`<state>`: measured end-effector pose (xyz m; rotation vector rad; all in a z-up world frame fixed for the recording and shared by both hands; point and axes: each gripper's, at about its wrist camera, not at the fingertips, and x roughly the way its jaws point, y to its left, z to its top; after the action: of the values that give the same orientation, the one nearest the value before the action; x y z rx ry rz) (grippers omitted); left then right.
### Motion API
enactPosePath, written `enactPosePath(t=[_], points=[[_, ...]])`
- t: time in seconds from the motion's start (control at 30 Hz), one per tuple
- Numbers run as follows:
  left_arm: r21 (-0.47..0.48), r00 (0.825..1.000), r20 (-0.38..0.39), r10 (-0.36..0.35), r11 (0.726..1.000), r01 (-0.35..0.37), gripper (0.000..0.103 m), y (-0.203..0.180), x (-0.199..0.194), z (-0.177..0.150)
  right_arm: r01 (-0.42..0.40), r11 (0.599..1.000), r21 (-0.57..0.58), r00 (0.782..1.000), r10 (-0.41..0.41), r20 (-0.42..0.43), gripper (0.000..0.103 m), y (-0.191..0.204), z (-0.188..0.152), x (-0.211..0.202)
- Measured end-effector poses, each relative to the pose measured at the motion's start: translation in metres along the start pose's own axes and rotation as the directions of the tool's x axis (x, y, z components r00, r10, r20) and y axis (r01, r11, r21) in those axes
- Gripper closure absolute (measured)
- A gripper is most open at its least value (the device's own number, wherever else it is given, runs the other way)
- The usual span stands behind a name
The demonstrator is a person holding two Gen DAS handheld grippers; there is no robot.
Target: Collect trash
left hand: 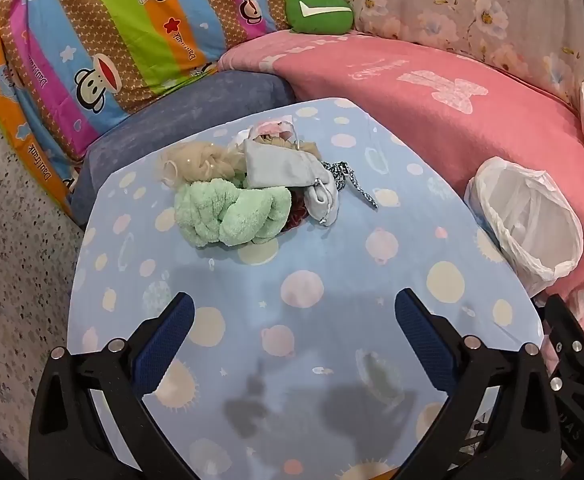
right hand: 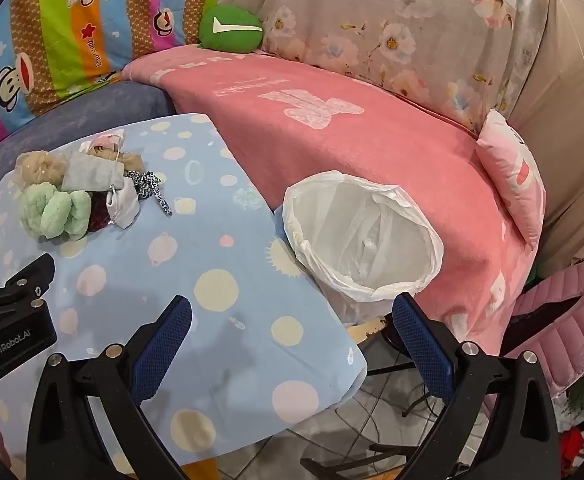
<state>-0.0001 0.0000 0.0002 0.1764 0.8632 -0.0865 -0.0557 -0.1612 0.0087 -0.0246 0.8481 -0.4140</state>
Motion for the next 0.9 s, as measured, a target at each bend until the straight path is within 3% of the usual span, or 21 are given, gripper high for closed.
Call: enactPosePath(t=[0.27,0.33,0.9], points=[[-0.011,1.000,-0.016,-0.008,1.000,0.008,0.007,0.001,-0.002,0.001,-0.014,0.999,0.040,1.000,0.014,0.003,0.007,-0.004,0.002,-0.001],[-0.009,1.000,-0.017,-0.007,1.000,0.007,0.007,0.001,-0.002,0.002,-0.003,1.000,-0.010,1.000,0.003,0.004,0.007,0.012,0.006,-0.006],[-0.003,1.000,-0.010,-0.008,1.000,0.008,0.007,-0.002,-0.004,0.001,0.022,1.000,-0.002,1.000,-0.022,-0.005,0.007,0.007,0.004,-0.005]])
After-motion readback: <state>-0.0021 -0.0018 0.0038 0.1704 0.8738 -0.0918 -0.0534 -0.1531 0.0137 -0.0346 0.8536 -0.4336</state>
